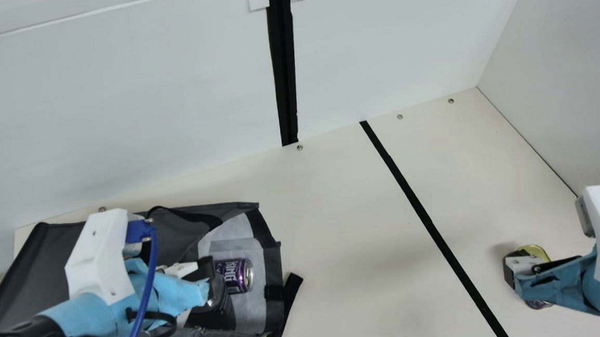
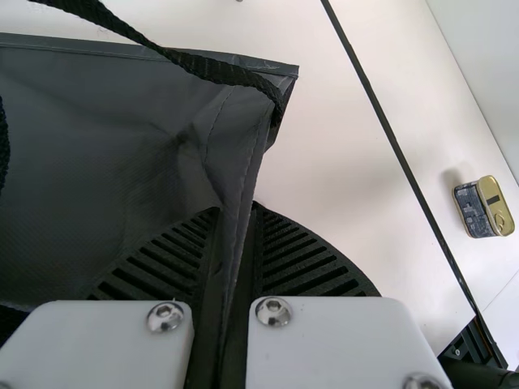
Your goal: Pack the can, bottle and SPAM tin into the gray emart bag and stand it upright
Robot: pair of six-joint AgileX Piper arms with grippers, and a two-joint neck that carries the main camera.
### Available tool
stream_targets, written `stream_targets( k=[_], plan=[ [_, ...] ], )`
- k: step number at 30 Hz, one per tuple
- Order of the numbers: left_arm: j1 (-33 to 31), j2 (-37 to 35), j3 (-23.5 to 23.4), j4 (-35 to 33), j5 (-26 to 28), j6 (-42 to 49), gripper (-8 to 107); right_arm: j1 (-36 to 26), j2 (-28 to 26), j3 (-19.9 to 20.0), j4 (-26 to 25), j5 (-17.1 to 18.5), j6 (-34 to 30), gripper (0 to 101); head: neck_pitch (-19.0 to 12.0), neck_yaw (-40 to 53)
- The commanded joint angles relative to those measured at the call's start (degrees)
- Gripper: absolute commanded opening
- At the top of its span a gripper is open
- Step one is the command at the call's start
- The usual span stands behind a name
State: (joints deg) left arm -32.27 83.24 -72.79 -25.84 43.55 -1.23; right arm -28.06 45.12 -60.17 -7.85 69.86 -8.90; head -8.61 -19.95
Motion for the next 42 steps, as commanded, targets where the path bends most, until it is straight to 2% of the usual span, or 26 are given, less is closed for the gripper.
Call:
stream_targets(
  k=[1, 21, 31, 42],
  plan=[
    [0.00, 0.00, 0.00, 0.00, 0.00, 0.00, -8, 0.09, 0.14, 0.13, -0.15, 0.04, 0.12, 95, -1.39, -0.05],
    [0.00, 0.00, 0.00, 0.00, 0.00, 0.00, -8, 0.87, 2.52, 2.44, -1.71, 0.04, 0.86, 95, -1.39, -0.05],
    [0.00, 0.00, 0.00, 0.00, 0.00, 0.00, -8, -0.31, 4.44, 3.08, -0.62, 0.04, -1.77, 95, -1.39, -0.05],
    [0.00, 0.00, 0.00, 0.00, 0.00, 0.00, -8, -4.25, 6.29, 3.61, 2.10, 0.04, -7.09, 95, -1.39, -0.05]
  ],
)
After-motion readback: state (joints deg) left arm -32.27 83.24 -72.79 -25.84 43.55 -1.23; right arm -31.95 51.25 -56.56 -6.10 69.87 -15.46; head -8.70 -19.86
